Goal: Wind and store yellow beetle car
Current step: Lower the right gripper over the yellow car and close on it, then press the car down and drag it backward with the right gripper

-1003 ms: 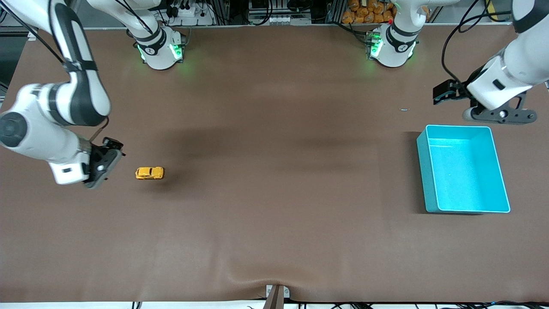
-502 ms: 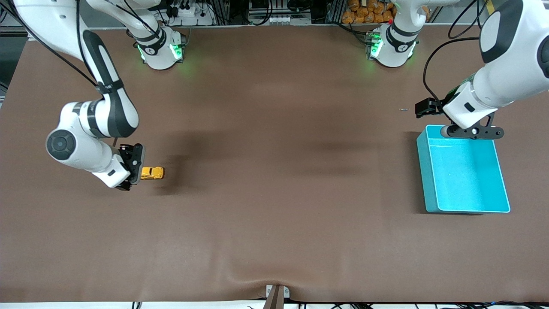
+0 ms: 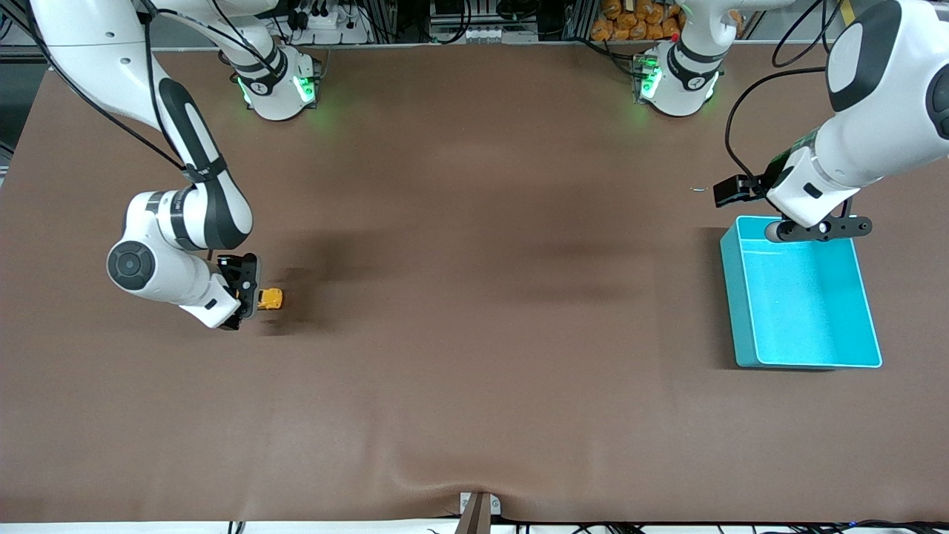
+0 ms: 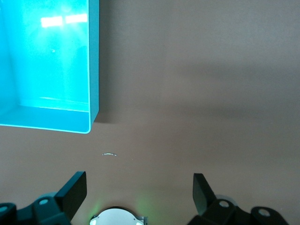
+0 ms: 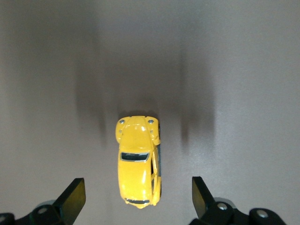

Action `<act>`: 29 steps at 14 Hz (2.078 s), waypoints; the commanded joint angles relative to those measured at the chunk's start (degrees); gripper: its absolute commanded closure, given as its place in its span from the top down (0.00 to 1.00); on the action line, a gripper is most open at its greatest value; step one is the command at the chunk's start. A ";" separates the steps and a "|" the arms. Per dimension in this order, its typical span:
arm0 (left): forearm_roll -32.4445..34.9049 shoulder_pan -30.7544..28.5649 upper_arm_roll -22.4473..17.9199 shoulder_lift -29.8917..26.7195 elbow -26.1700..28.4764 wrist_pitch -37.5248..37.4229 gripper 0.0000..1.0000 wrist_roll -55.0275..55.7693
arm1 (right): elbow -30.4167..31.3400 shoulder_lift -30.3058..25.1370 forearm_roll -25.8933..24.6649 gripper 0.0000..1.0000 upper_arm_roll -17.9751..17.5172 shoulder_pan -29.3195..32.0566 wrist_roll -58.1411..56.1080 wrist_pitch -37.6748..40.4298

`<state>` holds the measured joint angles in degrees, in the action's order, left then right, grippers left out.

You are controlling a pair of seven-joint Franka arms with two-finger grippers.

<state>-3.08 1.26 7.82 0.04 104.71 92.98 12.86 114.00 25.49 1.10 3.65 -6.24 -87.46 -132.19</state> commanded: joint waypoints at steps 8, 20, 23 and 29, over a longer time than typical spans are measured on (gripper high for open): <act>-3.95 -0.56 0.18 -1.10 3.31 3.69 1.00 8.32 | 6.31 -0.70 -0.75 0.92 -0.04 0.27 -0.87 -7.99; -4.57 0.84 0.45 4.44 3.04 9.15 1.00 21.77 | 7.29 0.61 -0.66 0.54 -0.04 0.35 -0.87 -11.25; -4.57 1.20 0.45 5.15 3.04 9.76 1.00 23.17 | 7.29 0.61 -0.66 0.41 -0.04 0.62 -0.79 -11.16; -4.66 2.51 0.45 6.47 3.31 12.66 1.00 29.94 | 7.29 0.79 -0.66 0.36 -0.04 2.28 -1.05 -10.81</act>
<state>-6.39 3.27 8.35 6.62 107.50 104.08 40.86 121.02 26.01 1.09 3.92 -5.49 -87.51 -142.89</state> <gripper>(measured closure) 0.000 0.551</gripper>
